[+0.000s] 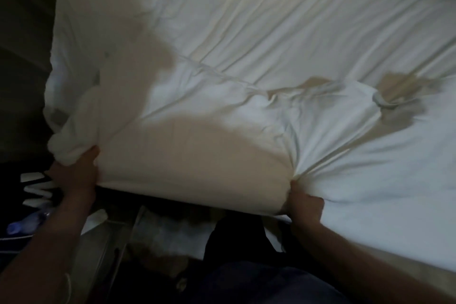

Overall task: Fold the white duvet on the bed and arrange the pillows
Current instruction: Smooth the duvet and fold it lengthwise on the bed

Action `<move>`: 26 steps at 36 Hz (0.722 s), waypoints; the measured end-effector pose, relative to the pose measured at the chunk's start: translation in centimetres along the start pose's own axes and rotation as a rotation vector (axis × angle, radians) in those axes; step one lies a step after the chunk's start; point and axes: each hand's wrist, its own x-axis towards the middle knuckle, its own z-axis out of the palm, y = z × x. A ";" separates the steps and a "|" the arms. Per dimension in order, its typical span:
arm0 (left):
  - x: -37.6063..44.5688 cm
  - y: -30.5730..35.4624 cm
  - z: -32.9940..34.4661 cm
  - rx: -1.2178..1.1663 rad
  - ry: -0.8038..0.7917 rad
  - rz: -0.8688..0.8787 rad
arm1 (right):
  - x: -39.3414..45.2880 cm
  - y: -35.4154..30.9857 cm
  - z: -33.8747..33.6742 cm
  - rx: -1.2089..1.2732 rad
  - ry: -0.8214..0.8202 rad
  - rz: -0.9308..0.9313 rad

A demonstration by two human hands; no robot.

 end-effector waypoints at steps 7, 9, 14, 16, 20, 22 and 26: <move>3.1 -4.4 5.2 0.522 -0.304 -0.243 | 6.4 2.0 1.0 -0.610 -0.341 0.212; 3.6 -4.7 6.9 0.703 -0.409 -0.277 | 6.6 1.6 1.1 -0.707 -0.409 0.308; 5.4 -2.8 11.1 1.044 -0.568 -0.024 | 8.5 0.4 3.9 -1.120 -0.490 0.069; 5.5 -0.4 13.5 0.962 -0.549 0.136 | 9.8 -1.1 6.1 -1.109 -0.468 -0.155; 6.4 3.2 19.5 0.821 -0.642 0.387 | 13.3 -6.0 10.6 -1.050 -0.349 -0.461; 7.0 4.3 22.5 0.804 -0.653 0.512 | 15.5 -8.3 12.8 -1.052 -0.300 -0.576; 8.5 4.8 27.6 0.916 -0.650 0.556 | 20.1 -11.5 16.2 -1.218 -0.252 -0.715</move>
